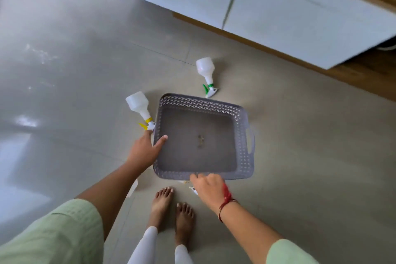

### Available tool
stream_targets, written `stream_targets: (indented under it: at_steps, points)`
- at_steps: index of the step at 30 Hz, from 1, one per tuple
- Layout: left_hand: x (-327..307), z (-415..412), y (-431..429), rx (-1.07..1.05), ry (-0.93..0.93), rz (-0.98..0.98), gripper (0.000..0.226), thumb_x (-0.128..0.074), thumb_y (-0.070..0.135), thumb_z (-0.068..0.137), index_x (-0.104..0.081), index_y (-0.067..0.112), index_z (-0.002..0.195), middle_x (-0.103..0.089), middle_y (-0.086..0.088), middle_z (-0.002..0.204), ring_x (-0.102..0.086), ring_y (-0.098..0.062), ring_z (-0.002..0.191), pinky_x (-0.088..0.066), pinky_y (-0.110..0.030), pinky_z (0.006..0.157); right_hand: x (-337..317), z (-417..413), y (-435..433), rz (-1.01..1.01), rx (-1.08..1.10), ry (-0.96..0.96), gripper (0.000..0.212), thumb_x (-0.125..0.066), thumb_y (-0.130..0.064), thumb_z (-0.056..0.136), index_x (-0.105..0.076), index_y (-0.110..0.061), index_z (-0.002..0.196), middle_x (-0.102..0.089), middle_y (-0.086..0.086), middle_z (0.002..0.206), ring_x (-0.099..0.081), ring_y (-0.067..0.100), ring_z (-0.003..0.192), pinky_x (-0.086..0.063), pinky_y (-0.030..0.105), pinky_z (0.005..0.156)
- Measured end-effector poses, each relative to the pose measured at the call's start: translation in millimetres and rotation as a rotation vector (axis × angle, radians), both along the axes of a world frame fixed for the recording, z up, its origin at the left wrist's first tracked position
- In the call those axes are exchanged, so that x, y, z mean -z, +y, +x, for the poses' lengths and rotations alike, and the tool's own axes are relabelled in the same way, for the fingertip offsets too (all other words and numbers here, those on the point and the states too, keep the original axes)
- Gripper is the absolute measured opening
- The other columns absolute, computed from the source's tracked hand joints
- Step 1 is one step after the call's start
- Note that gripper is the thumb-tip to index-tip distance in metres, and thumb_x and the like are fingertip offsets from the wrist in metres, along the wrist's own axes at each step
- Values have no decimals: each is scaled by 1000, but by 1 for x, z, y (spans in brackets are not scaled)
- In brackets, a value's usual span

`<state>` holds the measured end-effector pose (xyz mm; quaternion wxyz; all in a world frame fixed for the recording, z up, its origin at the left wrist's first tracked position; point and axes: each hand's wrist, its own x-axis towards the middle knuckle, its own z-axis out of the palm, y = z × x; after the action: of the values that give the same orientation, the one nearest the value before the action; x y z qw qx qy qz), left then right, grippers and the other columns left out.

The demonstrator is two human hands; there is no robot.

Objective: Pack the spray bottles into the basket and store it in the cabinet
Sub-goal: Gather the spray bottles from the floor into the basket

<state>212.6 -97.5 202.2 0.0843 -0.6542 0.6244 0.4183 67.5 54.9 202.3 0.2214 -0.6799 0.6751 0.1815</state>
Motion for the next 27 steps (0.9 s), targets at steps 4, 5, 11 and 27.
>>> stream_targets:
  at_steps: [4, 5, 11, 27]
  points:
    - [-16, 71, 5, -227, -5, 111, 34, -55, 31, 89, -60, 4, 109, -66, -21, 112, -62, -37, 102, -50, -39, 87, -22, 27, -25, -73, -286, -18, 30, -85, -30, 40, -67, -25, 63, -54, -3, 41, -52, 10, 31, -34, 13, 36]
    - [-16, 84, 9, -286, 9, 134, 30, -53, 24, 88, -61, 2, 108, -66, -23, 111, -63, -38, 100, -52, -42, 88, -26, 32, -30, -88, -345, -17, 28, -83, -28, 42, -66, -26, 64, -54, -4, 42, -52, 10, 31, -35, 13, 37]
    - [11, 153, 46, -753, 142, 227, 27, -47, 7, 86, -60, -3, 108, -66, -30, 107, -64, -42, 98, -53, -54, 87, -21, 69, -71, -133, -640, -23, 30, -83, -25, 37, -60, -24, 56, -54, -5, 43, -53, 10, 36, -37, 16, 40]
    - [96, 322, 68, -1549, 260, 178, 32, -48, 9, 95, -52, -1, 125, -57, -24, 127, -57, -41, 112, -49, -44, 90, 34, 221, -160, -182, -159, -468, 44, -47, -15, 90, -48, -15, 134, -50, 6, 141, -39, 22, 136, -28, 43, 116]
